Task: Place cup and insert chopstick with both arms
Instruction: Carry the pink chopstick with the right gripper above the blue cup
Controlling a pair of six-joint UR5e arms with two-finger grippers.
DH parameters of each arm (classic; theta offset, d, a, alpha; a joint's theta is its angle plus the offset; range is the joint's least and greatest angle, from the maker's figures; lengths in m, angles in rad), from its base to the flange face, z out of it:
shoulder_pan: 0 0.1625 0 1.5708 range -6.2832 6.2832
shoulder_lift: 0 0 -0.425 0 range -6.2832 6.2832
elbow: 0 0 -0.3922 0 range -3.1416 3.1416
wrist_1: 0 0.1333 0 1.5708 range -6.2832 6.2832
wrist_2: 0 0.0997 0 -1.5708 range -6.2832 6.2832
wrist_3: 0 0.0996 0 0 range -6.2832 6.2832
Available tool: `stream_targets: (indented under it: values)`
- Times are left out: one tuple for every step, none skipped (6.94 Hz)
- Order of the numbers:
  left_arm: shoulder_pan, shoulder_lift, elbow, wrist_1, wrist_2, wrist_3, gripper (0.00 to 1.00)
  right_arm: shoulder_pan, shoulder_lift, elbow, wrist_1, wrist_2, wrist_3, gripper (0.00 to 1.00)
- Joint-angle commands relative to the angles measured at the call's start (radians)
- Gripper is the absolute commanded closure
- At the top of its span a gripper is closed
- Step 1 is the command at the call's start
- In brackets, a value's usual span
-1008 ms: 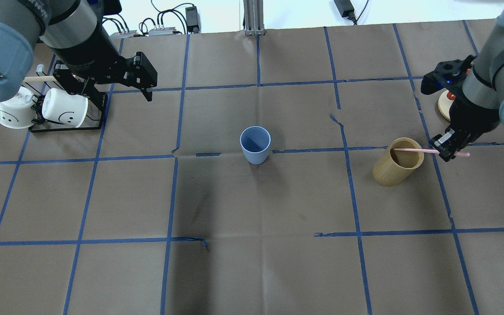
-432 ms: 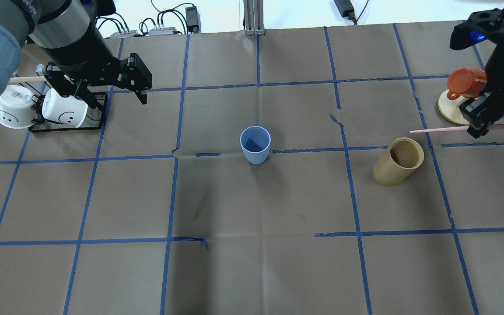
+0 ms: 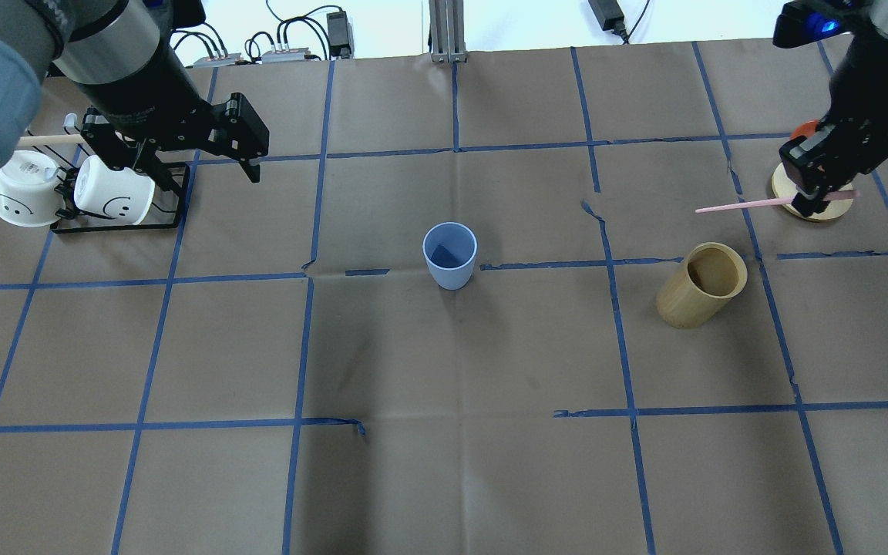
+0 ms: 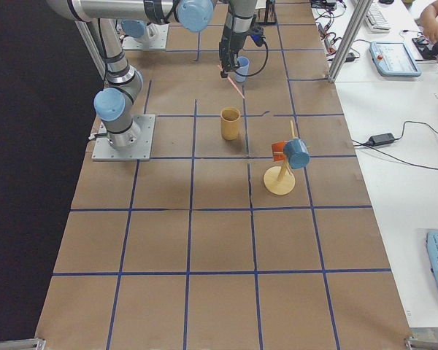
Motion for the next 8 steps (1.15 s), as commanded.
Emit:
stream_targets:
  values:
    - [0.0, 0.005, -0.005, -0.004, 0.0, 0.002, 0.0, 0.153, 0.026, -0.016, -0.024, 0.028, 0.059, 0.94]
    - [0.0, -0.008, 0.007, -0.002, -0.003, 0.002, 0.0, 0.216, 0.049, -0.034, -0.035, 0.062, 0.071, 0.94]
    - [0.0, -0.018, 0.007, -0.004, -0.009, 0.002, 0.0, 0.265, 0.1, -0.069, -0.057, 0.071, 0.07, 0.94]
    - [0.0, -0.012, 0.007, -0.013, -0.009, 0.002, 0.0, 0.319, 0.166, -0.103, -0.083, 0.071, 0.073, 0.94]
    - [0.003, -0.007, 0.007, -0.019, -0.006, 0.002, 0.0, 0.374, 0.212, -0.137, -0.093, 0.073, 0.079, 0.94]
    - [0.003, -0.008, 0.007, -0.019, -0.006, 0.002, 0.0, 0.4, 0.239, -0.152, -0.091, 0.071, 0.1, 0.94]
    - [0.002, -0.01, 0.007, -0.019, -0.007, 0.002, 0.0, 0.413, 0.242, -0.16, -0.09, 0.077, 0.098, 0.94]
    - [0.003, -0.01, 0.007, -0.011, -0.006, 0.002, 0.0, 0.421, 0.245, -0.16, -0.088, 0.085, 0.091, 0.94]
